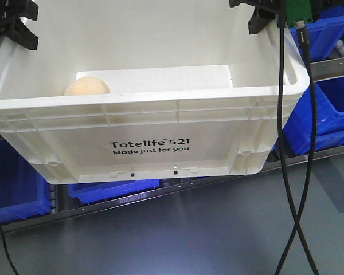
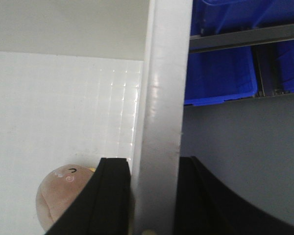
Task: Place moving items into box and shelve
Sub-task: 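Hold the crate steady as the base turns to face the blue-bin shelf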
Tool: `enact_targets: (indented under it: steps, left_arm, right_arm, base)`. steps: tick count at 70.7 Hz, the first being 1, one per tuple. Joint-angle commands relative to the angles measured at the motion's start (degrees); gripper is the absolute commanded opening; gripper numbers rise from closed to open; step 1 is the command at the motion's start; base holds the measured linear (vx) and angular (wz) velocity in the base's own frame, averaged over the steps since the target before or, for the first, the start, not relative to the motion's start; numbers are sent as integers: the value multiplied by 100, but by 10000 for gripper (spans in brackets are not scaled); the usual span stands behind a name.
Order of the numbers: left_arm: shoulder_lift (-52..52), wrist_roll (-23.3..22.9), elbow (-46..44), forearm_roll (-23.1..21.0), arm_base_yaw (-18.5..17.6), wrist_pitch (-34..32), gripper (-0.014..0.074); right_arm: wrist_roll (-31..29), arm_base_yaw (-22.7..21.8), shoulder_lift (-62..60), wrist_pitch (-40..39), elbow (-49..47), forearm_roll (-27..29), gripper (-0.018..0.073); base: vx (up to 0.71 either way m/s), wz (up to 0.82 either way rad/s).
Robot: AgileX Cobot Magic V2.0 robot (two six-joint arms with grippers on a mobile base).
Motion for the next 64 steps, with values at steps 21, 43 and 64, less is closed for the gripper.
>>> enact_targets:
  steps: [21,43,64]
  left_arm:
    - [-317,101,-252,-1609,-219,-509,0]
    - [-317,101,-252,-1609,-219,-503,0]
    - [-317,101,-252,-1609,-219,-503,0]
  right_arm:
    - [-18,181,-331,-51,-264,1253,-4]
    - [-18,181,-331,-51,-264,1253,-4]
    - [-18,181,-331,-51,-264,1253,-4]
  base:
    - [9,34]
    - [10,11]
    - [11,-5]
